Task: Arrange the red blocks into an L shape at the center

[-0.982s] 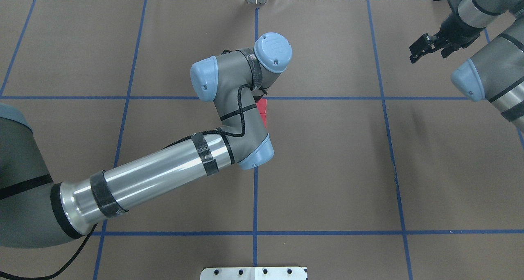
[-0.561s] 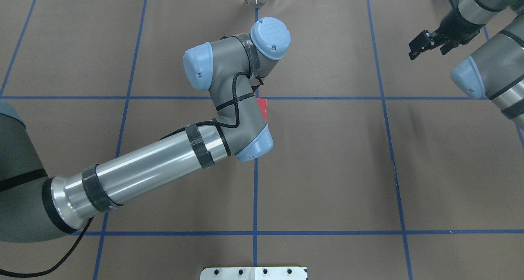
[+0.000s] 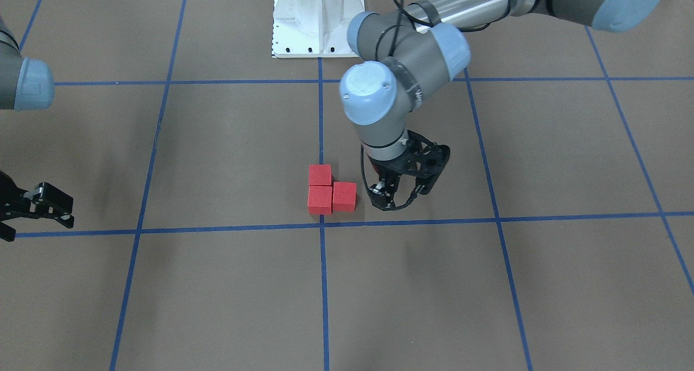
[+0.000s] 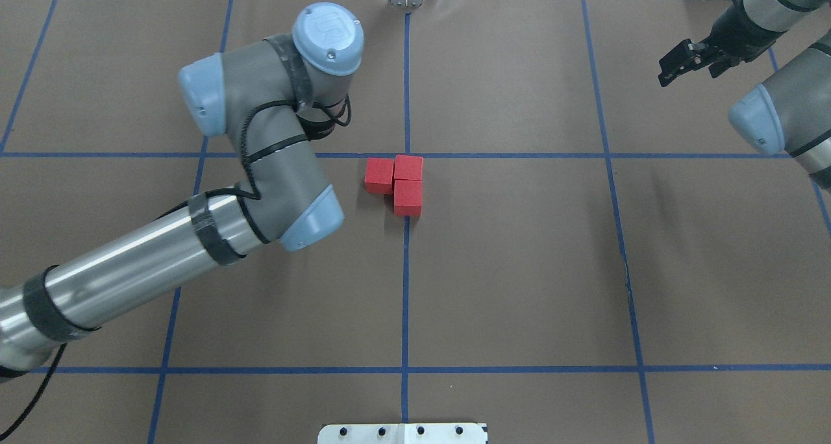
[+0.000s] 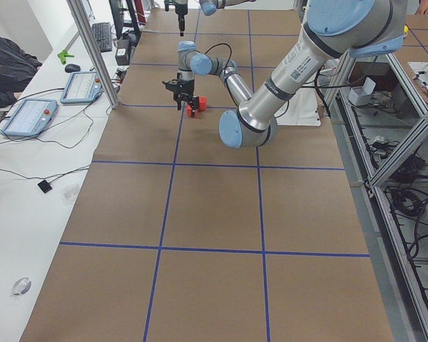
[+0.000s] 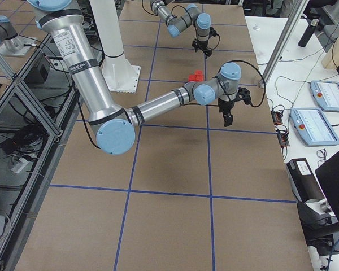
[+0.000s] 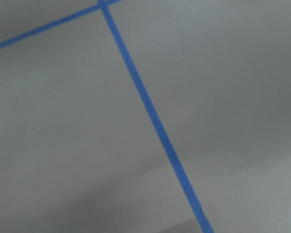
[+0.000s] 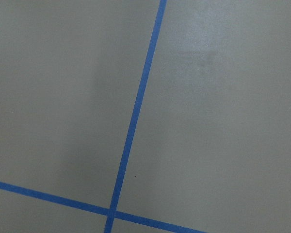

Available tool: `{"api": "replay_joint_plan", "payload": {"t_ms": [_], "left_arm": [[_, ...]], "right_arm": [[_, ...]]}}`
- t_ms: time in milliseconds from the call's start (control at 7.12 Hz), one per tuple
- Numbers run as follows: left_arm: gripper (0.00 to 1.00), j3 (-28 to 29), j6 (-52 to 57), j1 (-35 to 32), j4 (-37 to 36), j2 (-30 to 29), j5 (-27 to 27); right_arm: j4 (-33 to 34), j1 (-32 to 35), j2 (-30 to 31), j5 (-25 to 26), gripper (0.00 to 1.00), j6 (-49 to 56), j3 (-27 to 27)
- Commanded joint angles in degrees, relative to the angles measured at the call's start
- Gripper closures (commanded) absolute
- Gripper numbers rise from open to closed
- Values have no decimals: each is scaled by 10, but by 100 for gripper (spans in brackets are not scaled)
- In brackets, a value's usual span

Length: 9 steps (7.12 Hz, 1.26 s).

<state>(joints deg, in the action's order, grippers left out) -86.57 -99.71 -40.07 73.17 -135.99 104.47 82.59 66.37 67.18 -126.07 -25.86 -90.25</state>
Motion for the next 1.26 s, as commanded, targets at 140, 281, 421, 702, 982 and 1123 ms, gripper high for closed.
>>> {"api": "replay_joint_plan", "payload": {"t_ms": [140,281,421,702,982,1123], "left_arm": [[0,-233,415,-95,30,265,52],[0,-238,519,-153,65,309,94],[0,-232,651,-221,110,363,148],[0,-164,826,-320,174,401,171],[0,-49,1020,-424,225,401,182],[0,-31,1040,-440,228,402,221]], "right_arm": [[6,5,12,27,1,-1,6],[3,20,29,24,1,0,6],[2,39,45,17,1,-1,6],[2,88,74,-50,1,44,8],[3,151,117,-88,1,104,9],[3,187,148,-114,1,143,8]]}}
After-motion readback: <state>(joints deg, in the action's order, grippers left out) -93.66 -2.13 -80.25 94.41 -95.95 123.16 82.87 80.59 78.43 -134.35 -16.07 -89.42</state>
